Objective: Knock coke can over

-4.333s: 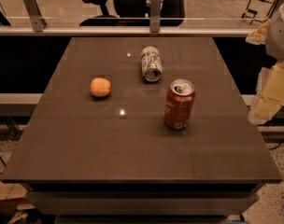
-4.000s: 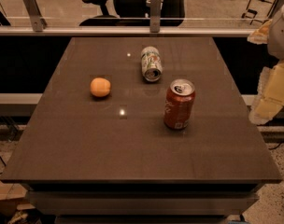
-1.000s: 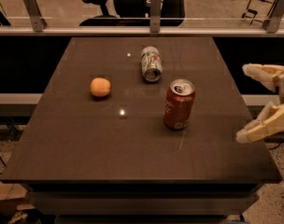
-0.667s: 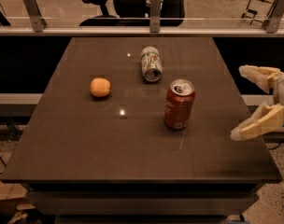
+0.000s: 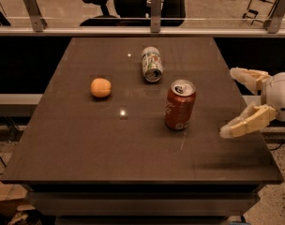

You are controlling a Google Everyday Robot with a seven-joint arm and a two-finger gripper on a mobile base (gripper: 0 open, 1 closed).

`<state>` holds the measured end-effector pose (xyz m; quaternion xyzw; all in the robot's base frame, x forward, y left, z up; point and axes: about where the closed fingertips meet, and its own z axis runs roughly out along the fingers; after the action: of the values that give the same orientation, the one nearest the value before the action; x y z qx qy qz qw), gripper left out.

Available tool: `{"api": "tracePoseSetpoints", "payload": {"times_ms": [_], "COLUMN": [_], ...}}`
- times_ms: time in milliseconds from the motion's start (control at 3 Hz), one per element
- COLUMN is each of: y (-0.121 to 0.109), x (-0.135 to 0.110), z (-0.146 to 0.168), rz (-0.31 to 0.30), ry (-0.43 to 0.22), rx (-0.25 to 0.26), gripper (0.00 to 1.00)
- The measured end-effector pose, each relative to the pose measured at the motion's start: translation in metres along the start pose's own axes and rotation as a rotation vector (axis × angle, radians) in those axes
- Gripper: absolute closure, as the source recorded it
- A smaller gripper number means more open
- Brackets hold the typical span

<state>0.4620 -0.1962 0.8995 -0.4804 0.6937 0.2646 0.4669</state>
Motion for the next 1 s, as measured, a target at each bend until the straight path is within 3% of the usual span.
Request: {"api": "tracePoseSetpoints", "payload": {"times_ms": [1000], "y": [0.009], "x": [-0.009], "z": [0.046], "rz": [-0.024], "ry": [-0.103], "rx": [-0.145], "gripper": [0.00]}}
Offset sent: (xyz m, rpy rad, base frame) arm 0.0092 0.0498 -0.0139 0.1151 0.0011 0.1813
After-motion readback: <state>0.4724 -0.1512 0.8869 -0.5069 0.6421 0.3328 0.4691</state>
